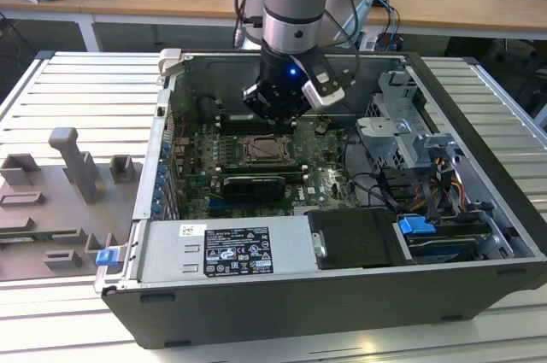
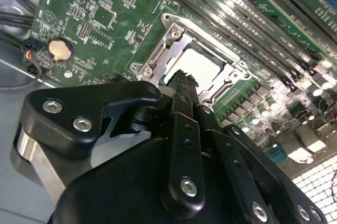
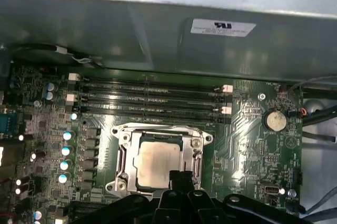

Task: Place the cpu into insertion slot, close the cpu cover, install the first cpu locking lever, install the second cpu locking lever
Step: 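Install the second cpu locking lever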

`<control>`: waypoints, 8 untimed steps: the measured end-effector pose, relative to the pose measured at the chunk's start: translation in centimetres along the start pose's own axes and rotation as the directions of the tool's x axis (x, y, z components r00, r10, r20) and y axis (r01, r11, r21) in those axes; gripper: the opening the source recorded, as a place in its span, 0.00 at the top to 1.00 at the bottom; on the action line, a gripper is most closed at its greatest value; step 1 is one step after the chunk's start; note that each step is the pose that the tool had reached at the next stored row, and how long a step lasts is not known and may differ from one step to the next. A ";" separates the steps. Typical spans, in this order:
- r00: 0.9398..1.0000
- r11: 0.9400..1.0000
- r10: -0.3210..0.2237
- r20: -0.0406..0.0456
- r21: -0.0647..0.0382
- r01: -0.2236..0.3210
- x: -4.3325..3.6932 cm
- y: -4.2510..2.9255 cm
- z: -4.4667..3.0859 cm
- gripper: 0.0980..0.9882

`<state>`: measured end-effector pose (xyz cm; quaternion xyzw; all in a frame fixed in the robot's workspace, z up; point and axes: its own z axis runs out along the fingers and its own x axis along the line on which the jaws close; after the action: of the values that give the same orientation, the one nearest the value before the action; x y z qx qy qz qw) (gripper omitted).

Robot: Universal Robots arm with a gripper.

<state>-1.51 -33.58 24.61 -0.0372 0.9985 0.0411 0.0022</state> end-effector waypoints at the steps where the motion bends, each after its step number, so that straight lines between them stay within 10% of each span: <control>1: 1.000 1.000 0.000 0.000 0.000 0.000 0.03 -0.34 -0.02 0.99; 8: 1.000 1.000 0.000 -0.001 -0.003 0.000 0.18 -2.45 0.07 0.99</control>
<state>-1.51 -36.02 24.34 -0.0371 0.9984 0.0427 0.0016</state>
